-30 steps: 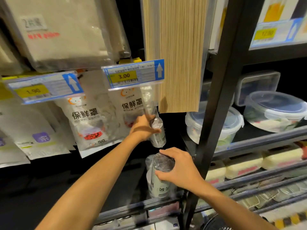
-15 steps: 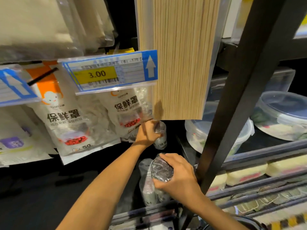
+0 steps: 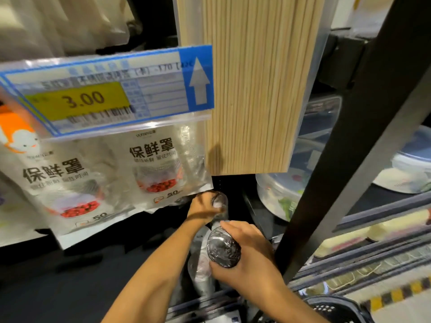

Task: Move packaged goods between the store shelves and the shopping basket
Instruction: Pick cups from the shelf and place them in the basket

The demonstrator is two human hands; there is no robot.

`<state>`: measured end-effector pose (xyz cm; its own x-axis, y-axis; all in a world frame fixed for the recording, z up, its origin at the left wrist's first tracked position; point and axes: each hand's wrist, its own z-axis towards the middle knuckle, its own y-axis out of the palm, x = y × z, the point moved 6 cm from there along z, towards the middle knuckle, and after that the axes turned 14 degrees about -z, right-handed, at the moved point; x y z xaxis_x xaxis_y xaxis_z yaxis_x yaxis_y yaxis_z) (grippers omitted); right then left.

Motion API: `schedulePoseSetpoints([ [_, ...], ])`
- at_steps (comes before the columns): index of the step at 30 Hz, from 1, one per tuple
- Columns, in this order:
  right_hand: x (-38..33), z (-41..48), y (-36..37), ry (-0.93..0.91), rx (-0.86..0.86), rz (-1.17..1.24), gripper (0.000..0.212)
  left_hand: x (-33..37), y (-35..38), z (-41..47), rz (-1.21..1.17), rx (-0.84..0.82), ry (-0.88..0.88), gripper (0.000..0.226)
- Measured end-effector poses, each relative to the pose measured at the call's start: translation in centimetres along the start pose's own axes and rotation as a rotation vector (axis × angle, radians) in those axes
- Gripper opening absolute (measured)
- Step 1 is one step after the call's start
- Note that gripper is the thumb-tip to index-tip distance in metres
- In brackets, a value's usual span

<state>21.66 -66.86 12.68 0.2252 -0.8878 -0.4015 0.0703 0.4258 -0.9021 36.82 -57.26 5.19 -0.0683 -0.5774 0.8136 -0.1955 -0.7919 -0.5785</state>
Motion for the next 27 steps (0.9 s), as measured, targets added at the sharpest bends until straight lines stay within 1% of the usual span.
schedulePoseSetpoints([
  [3, 0.5, -0.1, 1.3, 0.018, -0.015, -0.060, 0.069, -1.1, 0.8, 0.1, 0.001, -0.005, -0.041, 0.048],
  [6, 1.0, -0.4, 1.9, 0.062, -0.022, -0.040, 0.077, -2.3, 1.5, 0.3, -0.011, -0.005, -0.075, 0.050],
  [8, 1.1, -0.5, 1.6, 0.079, 0.076, -0.040, 0.072, -3.0, 1.8, 0.4, -0.025, 0.011, -0.093, 0.053],
  [9, 1.0, -0.6, 1.6, 0.077, 0.094, -0.019, 0.069, -3.2, 1.9, 0.5, -0.028, 0.019, -0.102, 0.053],
  [14, 0.9, -0.3, 0.8, 0.057, 0.093, -0.102, 0.065, -3.8, 2.2, 0.8, -0.028, 0.022, -0.147, 0.054],
  [15, 1.1, -0.1, 1.1, 0.054, 0.060, -0.086, 0.068, -4.0, 2.3, 0.9, -0.029, 0.020, -0.155, 0.055],
  [16, 1.2, -0.1, 1.5, 0.061, 0.001, -0.038, 0.072, -4.1, 2.4, 0.9, -0.041, 0.013, -0.168, 0.055],
  [17, 1.1, -0.1, 1.6, 0.059, -0.016, -0.005, 0.075, -4.1, 2.5, 0.8, -0.046, -0.004, -0.183, 0.055],
  [20, 1.2, -0.2, 1.6, 0.071, 0.027, 0.034, 0.080, -3.6, 3.0, 0.8, -0.027, -0.063, -0.202, 0.047],
  [23, 0.9, -0.3, 1.2, 0.051, 0.031, 0.030, 0.074, -3.3, 3.1, 0.8, 0.002, -0.108, -0.194, 0.034],
  [25, 0.8, -0.4, 0.9, 0.046, 0.049, 0.024, 0.069, -3.4, 2.9, 0.8, 0.018, -0.122, -0.192, 0.034],
  [27, 0.6, -0.4, 0.7, 0.047, 0.048, 0.018, 0.067, -3.2, 2.8, 0.5, 0.028, -0.135, -0.187, 0.041],
])
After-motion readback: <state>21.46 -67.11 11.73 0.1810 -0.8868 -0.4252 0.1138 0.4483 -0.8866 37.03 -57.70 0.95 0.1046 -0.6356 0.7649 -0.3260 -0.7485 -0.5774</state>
